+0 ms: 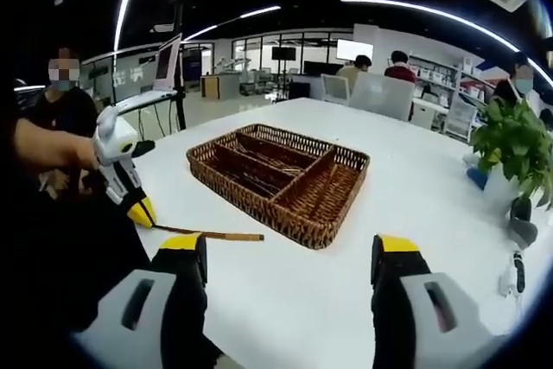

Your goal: Arrange the knives, forks, and spoons in their matching storage slots by inserting each utensil handle-first until every utensil is classified and aligned in the correct compartment

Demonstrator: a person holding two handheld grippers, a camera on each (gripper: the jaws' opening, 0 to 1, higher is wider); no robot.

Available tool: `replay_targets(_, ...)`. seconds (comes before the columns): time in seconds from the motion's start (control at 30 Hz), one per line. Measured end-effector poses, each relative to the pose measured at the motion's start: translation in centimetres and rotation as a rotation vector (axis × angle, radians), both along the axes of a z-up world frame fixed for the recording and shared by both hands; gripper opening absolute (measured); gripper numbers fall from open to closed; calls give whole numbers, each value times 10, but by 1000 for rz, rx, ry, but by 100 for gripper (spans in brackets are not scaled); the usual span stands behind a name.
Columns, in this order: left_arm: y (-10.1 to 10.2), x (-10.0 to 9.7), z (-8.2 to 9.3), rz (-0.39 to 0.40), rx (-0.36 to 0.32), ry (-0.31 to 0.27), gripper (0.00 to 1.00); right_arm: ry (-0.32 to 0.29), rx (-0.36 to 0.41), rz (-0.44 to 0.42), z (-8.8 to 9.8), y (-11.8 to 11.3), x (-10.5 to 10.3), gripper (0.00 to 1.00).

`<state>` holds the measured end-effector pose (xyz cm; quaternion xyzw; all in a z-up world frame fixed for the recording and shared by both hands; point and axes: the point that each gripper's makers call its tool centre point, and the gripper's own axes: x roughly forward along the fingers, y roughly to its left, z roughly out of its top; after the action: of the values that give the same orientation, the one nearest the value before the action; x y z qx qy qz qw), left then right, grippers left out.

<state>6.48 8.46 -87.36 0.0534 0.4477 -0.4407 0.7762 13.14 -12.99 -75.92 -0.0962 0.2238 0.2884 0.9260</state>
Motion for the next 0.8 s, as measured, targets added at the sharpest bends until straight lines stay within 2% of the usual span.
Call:
replay_targets(0.03, -4, 3, 1, 23, -17, 6, 1, 2, 0, 3, -1, 1, -1, 78)
replay_targets(0.2, -19, 3, 6, 33, -60, 21, 2, 16, 7, 8, -6, 5, -3, 76)
replay_targets(0.3, -23, 3, 6, 39, -66, 25, 2, 22, 3, 12, -9, 8, -4, 75)
replay_targets(0.43, -37, 4, 3, 41, -41, 2, 2, 58, 7, 27, -22, 18, -10, 73)
replay_targets(0.47, -39, 4, 3, 19, -34, -22, 2, 60, 8, 27, -22, 19, -10, 73)
replay_targets(0.53, -45, 0, 4, -10, -37, -24, 2, 65, 15, 25, -22, 19, -11, 73)
replay_targets(0.8, -52, 8, 8, -1, -57, -60, 2, 70, 23, 13, -21, 20, -10, 72)
